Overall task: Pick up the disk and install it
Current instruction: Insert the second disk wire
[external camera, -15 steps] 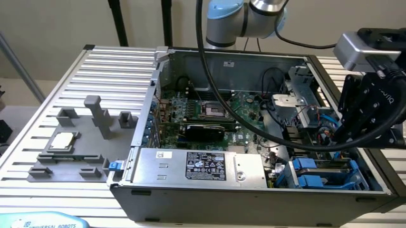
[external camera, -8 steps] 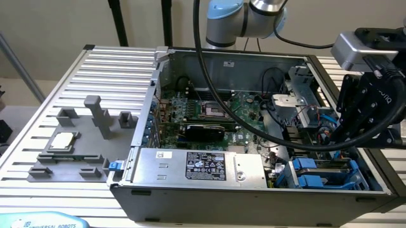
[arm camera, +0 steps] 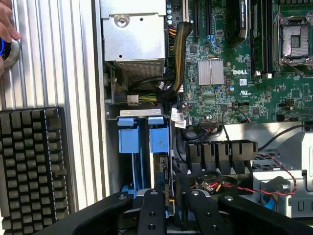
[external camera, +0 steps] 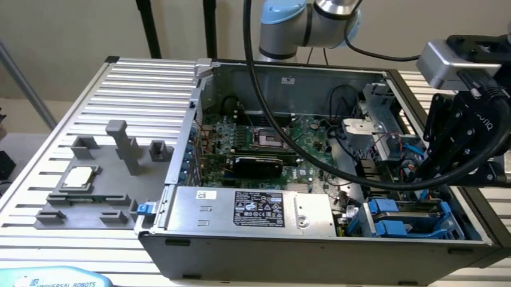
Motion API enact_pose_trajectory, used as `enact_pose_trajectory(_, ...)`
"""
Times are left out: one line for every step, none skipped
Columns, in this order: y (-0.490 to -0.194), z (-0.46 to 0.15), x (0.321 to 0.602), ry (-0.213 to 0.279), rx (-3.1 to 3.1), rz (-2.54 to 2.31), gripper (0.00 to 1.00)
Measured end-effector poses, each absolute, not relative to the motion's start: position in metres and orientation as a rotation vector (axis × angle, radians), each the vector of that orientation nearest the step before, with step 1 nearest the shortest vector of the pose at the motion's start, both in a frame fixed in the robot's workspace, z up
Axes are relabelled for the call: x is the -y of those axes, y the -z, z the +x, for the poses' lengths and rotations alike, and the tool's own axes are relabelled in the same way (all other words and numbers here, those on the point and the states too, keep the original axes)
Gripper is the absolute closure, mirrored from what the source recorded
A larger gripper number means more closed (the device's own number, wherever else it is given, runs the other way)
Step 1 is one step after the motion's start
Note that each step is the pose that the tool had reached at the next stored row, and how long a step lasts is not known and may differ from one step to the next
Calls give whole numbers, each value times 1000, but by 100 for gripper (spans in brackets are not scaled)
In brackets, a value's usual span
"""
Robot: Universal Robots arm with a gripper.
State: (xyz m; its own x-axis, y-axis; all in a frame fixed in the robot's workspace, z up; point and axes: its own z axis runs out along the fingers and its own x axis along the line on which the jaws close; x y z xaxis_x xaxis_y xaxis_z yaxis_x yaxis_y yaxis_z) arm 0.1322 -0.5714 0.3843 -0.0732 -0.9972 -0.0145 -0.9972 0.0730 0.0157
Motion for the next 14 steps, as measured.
enact_pose_trajectory(-384,132,571,34,2301,2139,76)
enact_pose_trajectory(-384,132,571,34,2301,2139,76)
enact_pose_trajectory(-384,132,571,34,2301,2139,76)
enact_pose_trajectory(-384,133,570,33,2301,2138,76)
enact_pose_trajectory(-384,133,569,34,2301,2138,76)
enact_pose_trajectory(-384,134,566,34,2301,2138,76)
enact_pose_trajectory(-384,136,565,34,2301,2138,76)
enact_pose_trajectory(-384,138,563,33,2301,2138,76)
enact_pose_trajectory(-384,139,561,32,2300,2138,76)
enact_pose_trajectory(-384,141,559,30,2300,2137,76)
enact_pose_trajectory(-384,142,558,27,2298,2136,76)
enact_pose_trajectory(-384,143,557,22,2296,2134,76)
enact_pose_trajectory(-383,144,557,17,2294,2132,76)
enact_pose_trajectory(-382,145,556,12,2292,2130,76)
